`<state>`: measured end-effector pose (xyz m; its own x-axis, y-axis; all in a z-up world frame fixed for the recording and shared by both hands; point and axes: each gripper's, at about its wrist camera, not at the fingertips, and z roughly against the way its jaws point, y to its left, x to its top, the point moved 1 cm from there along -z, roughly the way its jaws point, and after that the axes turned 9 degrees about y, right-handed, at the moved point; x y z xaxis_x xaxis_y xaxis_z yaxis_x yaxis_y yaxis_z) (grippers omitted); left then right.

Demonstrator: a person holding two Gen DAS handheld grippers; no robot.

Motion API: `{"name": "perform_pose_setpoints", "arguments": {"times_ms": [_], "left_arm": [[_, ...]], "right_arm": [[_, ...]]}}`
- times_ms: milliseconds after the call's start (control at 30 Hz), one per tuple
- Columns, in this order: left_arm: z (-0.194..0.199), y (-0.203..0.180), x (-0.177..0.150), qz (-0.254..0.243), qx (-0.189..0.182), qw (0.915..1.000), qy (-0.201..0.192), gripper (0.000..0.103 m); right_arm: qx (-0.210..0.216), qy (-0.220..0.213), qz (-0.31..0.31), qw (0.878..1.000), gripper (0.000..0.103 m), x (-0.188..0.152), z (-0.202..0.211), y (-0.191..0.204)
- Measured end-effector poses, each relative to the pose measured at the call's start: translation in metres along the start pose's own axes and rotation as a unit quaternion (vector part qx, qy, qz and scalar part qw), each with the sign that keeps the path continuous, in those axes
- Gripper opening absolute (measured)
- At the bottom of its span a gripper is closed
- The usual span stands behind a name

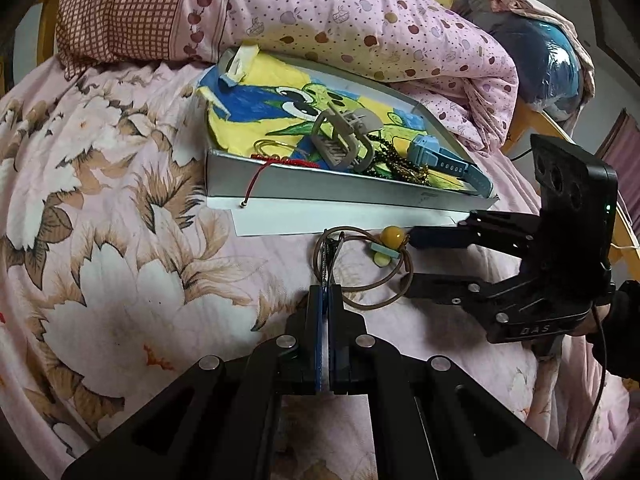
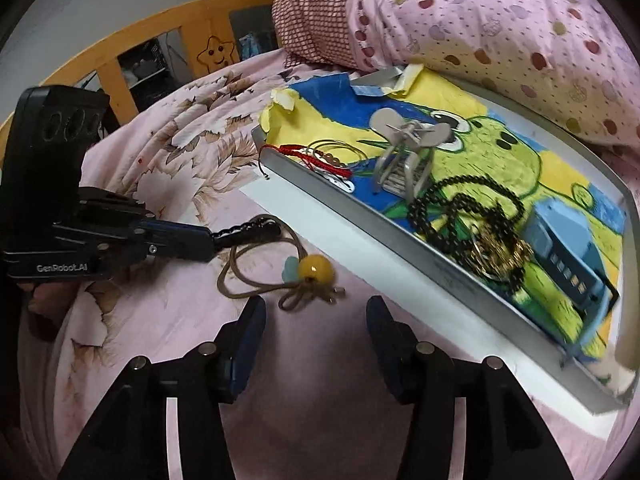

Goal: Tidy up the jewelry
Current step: 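Grasp the black key fob with the left tool while the right tool grasps the cord by the yellow bead, then lift the keyring with both tools and lower it into the tray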

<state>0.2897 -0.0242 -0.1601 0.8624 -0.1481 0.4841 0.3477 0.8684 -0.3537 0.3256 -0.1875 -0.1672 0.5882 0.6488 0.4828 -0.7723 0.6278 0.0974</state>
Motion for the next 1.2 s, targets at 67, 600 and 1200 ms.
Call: {"name": "perform_pose_setpoints", "arguments": {"times_ms": [67,600,1200], "left_arm": [[-0.001,0.002,0.001,0.004,-0.006,1.0000,0.004,0.001],[-0.004,0.003,0.003,0.008,-0.013,0.9998,0.016,0.001],[0.005,-0.002,-0.004,0.010,-0.024,0.9994,0.024,0.000]], "right_arm": [[-0.003,0.005,0.015,1.000,0.050,0.004,-0.004,0.003],[-0.015,0.001,0.039,0.999,0.037,0.002,-0.004,0.004],[-0.045,-0.045,-0.020,0.998,0.006,-0.020,0.021,0.009]]}}
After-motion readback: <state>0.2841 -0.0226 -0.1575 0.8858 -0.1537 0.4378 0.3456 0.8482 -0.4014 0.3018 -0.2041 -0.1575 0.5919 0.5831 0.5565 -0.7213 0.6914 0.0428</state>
